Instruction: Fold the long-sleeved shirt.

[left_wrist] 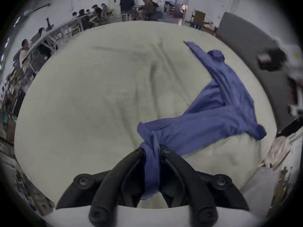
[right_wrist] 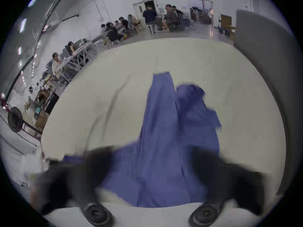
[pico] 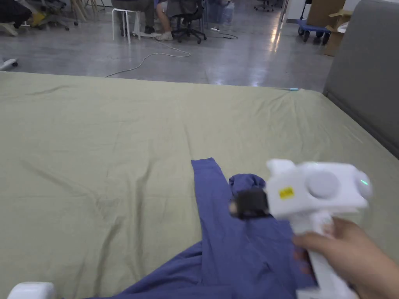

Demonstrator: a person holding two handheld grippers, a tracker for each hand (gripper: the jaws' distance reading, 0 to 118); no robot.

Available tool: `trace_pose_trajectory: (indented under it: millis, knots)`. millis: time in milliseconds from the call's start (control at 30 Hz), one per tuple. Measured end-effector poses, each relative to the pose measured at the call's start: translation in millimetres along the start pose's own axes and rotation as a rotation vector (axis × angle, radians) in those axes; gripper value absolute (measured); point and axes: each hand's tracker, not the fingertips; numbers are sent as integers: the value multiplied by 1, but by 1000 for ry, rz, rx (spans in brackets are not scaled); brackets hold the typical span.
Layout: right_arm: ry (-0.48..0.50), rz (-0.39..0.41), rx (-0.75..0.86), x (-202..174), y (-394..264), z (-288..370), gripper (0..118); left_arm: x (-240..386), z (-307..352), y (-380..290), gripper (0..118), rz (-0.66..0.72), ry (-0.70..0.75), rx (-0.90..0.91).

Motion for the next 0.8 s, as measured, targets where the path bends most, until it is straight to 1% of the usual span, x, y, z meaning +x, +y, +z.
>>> trace_pose_trajectory:
  millis: [33, 67, 100, 133, 167, 200, 233, 300, 333, 367, 400, 433, 467, 500, 533, 600, 633, 700, 767, 800]
  knots:
    - [-30, 53, 3, -8, 21, -25, 114, 0, 3, 2, 10, 6, -6, 1]
    - [-23, 30, -19, -16, 45, -64, 114, 1, 5, 4, 10, -5, -2, -6]
    - [-76, 48, -91, -18, 54, -93, 114, 3, 6, 6, 10, -7, -3, -7]
    - [-132, 38, -162, -23, 63, -125, 114, 5, 8, 5, 10, -8, -3, -7]
    - [-169, 46, -224, -27, 68, -155, 113, 6, 8, 6, 10, -3, 0, -7]
    - [-189, 53, -270, -28, 67, -178, 110, 6, 8, 7, 10, 2, -3, -7]
    - [-209, 59, -319, -29, 59, -186, 102, 6, 8, 7, 10, 11, -10, -6]
    - [-234, 59, -388, -28, 45, -206, 52, 4, 5, 6, 10, 28, -20, -6]
    - [-232, 76, -421, -27, 36, -211, 37, 4, 4, 6, 10, 34, -15, -6]
    - [-132, 76, -377, -19, 36, -215, 16, 3, 4, 6, 10, 41, -10, -10]
    - [-170, 111, -295, -19, 40, -206, 0, 1, 5, 6, 10, 44, -11, -12]
    - [-173, 100, -314, -18, 40, -200, 0, -1, 5, 6, 10, 44, -19, -6]
    - [-187, 114, -314, -15, 40, -188, 0, -1, 5, 6, 10, 46, -22, -3]
    - [-185, 157, -211, -33, 32, -135, 0, -2, 6, 7, 10, 47, -24, -1]
    - [-154, 156, -175, -34, 31, -112, 0, -4, 8, 7, 10, 50, -32, 2]
    - [-113, 126, -128, -33, 22, -54, 0, -5, 17, 8, 10, 72, -45, 22]
    - [-67, 130, -128, -16, 35, -41, 0, -5, 23, 9, 10, 72, -52, 34]
    - [-83, 197, -79, -14, 32, 18, 0, -1, 36, 11, 10, 65, -56, 54]
    - [-89, 214, -17, -9, 24, 77, 0, 5, 50, 15, 10, 44, -59, 88]
    - [-75, 207, 10, -6, 20, 106, 0, 7, 59, 18, 10, 31, -61, 108]
